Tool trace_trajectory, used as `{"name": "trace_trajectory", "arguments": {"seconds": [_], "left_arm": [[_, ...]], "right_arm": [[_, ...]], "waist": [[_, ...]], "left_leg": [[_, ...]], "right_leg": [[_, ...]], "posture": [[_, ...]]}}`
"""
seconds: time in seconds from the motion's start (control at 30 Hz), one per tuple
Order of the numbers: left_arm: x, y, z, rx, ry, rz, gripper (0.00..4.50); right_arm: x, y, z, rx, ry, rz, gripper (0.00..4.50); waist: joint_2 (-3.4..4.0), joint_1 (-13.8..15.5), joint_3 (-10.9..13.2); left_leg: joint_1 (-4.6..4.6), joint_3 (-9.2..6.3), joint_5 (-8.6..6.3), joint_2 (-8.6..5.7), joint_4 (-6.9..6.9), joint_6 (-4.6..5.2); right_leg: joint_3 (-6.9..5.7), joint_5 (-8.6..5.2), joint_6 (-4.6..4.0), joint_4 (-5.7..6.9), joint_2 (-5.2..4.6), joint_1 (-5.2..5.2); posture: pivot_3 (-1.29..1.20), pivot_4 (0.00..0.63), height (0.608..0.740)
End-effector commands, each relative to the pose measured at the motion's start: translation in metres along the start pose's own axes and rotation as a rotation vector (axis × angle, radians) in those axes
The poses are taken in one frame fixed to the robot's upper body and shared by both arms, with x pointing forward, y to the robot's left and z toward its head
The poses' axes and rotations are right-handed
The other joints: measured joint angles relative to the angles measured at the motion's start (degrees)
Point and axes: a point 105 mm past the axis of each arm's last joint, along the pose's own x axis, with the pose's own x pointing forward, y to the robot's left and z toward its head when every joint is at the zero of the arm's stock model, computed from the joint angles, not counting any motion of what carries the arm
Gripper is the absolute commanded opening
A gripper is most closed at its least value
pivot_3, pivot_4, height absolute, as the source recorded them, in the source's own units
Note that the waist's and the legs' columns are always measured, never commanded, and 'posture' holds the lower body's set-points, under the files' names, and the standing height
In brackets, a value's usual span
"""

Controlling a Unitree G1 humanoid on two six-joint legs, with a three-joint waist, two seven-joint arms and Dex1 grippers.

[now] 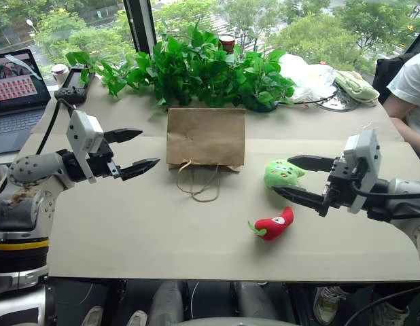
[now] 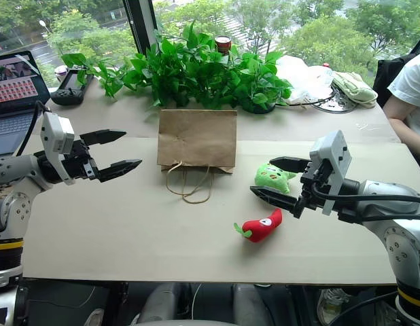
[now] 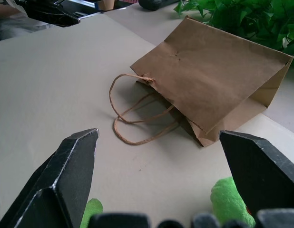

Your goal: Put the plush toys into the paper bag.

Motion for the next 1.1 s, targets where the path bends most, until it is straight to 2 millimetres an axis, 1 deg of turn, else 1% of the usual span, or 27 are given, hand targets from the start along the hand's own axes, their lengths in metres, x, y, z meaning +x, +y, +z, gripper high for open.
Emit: {"name": "trace_trajectory", "arguments": {"seconds": [0.03,0.1,0.13,0.23,0.33,0.4,0.5,0.57,0.63,0.77,0.93,1.03,1.1], "left_arm": [[-0.002,0.005,0.01,0.009,-0.028,-0.002,4.5],[-0.002,0.011,0.006,0.012,-0.012,-0.011,4.5],[0.0,0.014,0.001,0.04,0.006,-0.019,4.5],[0.011,0.027,-0.024,0.186,0.114,-0.048,4.5],[0.02,0.031,-0.043,0.312,0.19,-0.101,4.5],[0.033,0.035,-0.051,0.43,0.222,-0.124,4.5],[0.056,0.032,-0.056,0.563,0.215,-0.165,4.5],[0.065,0.029,-0.057,0.625,0.206,-0.189,4.5],[0.081,0.022,-0.057,0.69,0.174,-0.209,4.5],[0.106,0.008,-0.055,0.716,0.103,-0.242,4.5],[0.122,-0.002,-0.055,0.709,0.069,-0.261,4.5],[0.124,-0.004,-0.057,0.709,0.066,-0.264,4.5],[0.125,-0.004,-0.055,0.698,0.047,-0.263,4.5]], "right_arm": [[0.0,0.0,0.008,-0.044,-0.034,-0.009,4.48],[0.001,0.0,0.007,-0.044,-0.032,-0.014,4.48],[0.001,0.0,0.006,-0.043,-0.032,-0.014,4.48],[0.003,0.002,0.005,-0.043,-0.027,-0.015,4.48],[0.004,0.004,0.005,-0.044,-0.026,-0.017,4.48],[0.005,0.006,0.005,-0.046,-0.023,-0.02,4.48],[0.007,0.01,0.004,-0.048,-0.02,-0.024,4.48],[0.007,0.012,0.004,-0.048,-0.019,-0.028,4.48],[0.007,0.015,0.004,-0.047,-0.02,-0.038,4.48],[0.006,0.017,0.003,-0.039,-0.028,-0.067,4.48],[0.005,0.018,0.001,-0.031,-0.033,-0.092,4.48],[0.005,0.018,0.0,-0.029,-0.032,-0.102,4.48],[0.005,0.017,0.001,-0.03,-0.033,-0.109,4.48]], "waist": [[0.0,0.0,0.0],[0.0,0.0,0.0],[0.0,0.0,0.0],[0.01,0.1,0.0],[0.01,0.3,0.0],[0.0,0.5,0.0],[0.0,1.0,0.0],[0.0,1.4,0.0],[0.0,1.4,0.0],[-0.01,1.4,0.0],[-0.02,1.2,0.0],[-0.02,1.2,0.0],[-0.02,1.2,0.0]], "left_leg": [[0.0,0.0,0.0,0.0,0.0,0.0],[0.0,-0.01,0.0,0.0,0.01,0.0],[0.0,-0.02,0.0,0.0,0.03,0.0],[0.0,-0.01,0.0,-0.01,0.08,0.01],[-0.02,0.04,0.01,-0.02,0.13,0.01],[-0.09,0.03,0.0,-0.02,0.14,0.02],[-0.37,0.04,-0.03,-0.03,0.26,0.07],[-0.46,0.06,-0.09,-0.03,0.34,0.17],[-0.51,0.05,-0.13,-0.02,0.34,0.24],[-0.57,0.01,-0.17,-0.03,0.35,0.3],[-0.56,-0.03,-0.17,-0.03,0.37,0.3],[-0.52,-0.1,-0.17,-0.03,0.37,0.3],[-0.52,-0.13,-0.17,-0.03,0.37,0.3]], "right_leg": [[0.0,0.0,0.0,0.0,0.0,0.0],[-0.02,0.0,0.0,0.01,0.0,0.0],[-0.05,0.0,-0.01,0.04,0.01,0.0],[-0.08,-0.01,-0.02,0.07,0.01,0.03],[-0.18,0.0,-0.04,0.04,0.0,0.08],[-0.18,0.0,-0.04,0.0,-0.01,0.04],[-0.3,0.0,-0.04,-0.04,0.0,-0.09],[-0.34,0.01,-0.04,-0.1,0.0,-0.09],[-0.35,0.01,-0.03,-0.21,0.0,-0.08],[-0.38,0.03,0.0,-0.33,0.0,-0.03],[-0.37,0.03,0.01,-0.3,0.01,-0.04],[-0.37,0.03,0.01,-0.26,0.03,-0.01],[-0.37,0.03,0.01,-0.25,0.03,-0.02]], "posture": [[0.0,0.15,0.74],[0.0,0.15,0.74],[0.0,0.15,0.74],[0.0,0.15,0.74],[0.0,0.15,0.74],[0.0,0.15,0.74],[0.0,0.15,0.74],[0.0,0.15,0.74],[0.0,0.15,0.74],[0.0,0.15,0.74],[0.0,0.15,0.74],[0.0,0.15,0.74],[0.0,0.15,0.74]]}}
